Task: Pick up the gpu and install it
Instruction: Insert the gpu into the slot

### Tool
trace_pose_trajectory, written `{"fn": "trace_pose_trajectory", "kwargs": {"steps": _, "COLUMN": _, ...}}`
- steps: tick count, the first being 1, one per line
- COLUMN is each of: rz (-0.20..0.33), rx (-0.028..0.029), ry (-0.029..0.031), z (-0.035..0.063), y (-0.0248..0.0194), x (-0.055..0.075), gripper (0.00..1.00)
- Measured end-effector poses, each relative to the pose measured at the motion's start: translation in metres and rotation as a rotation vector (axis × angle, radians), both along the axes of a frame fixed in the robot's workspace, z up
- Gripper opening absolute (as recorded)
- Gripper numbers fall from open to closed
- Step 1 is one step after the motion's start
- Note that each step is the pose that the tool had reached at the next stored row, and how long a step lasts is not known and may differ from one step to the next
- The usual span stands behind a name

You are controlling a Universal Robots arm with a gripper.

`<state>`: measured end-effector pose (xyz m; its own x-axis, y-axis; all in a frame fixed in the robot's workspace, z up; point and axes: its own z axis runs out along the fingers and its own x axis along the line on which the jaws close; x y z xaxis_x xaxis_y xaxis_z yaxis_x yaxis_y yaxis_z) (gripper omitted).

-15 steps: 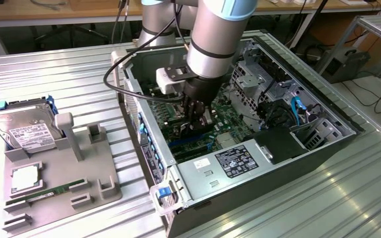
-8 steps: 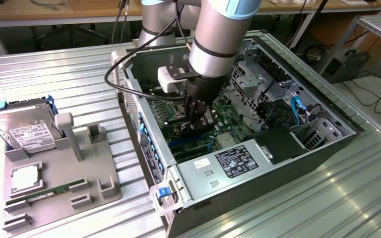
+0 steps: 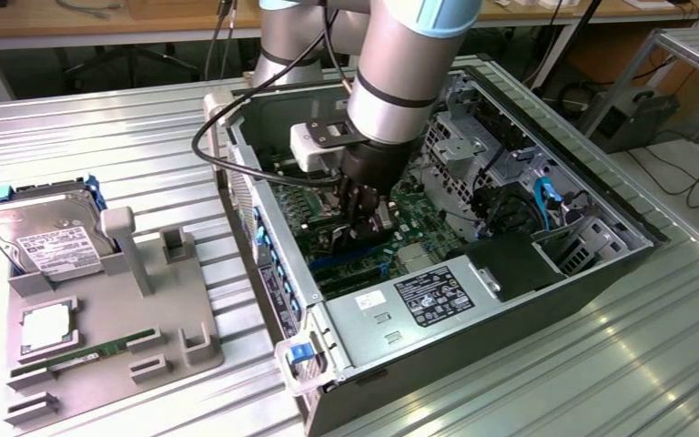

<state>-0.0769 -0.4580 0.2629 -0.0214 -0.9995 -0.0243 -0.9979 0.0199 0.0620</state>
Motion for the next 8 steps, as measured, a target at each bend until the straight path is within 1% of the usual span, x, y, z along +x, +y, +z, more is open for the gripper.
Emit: {"fn": "trace_pose_trajectory", "kwargs": {"steps": 8, "rz": -0.004, "rx": 0.0001, "ry": 0.0015, "z": -0.0056, "y": -0.0002, "x": 0.0, "gripper": 0.26}}
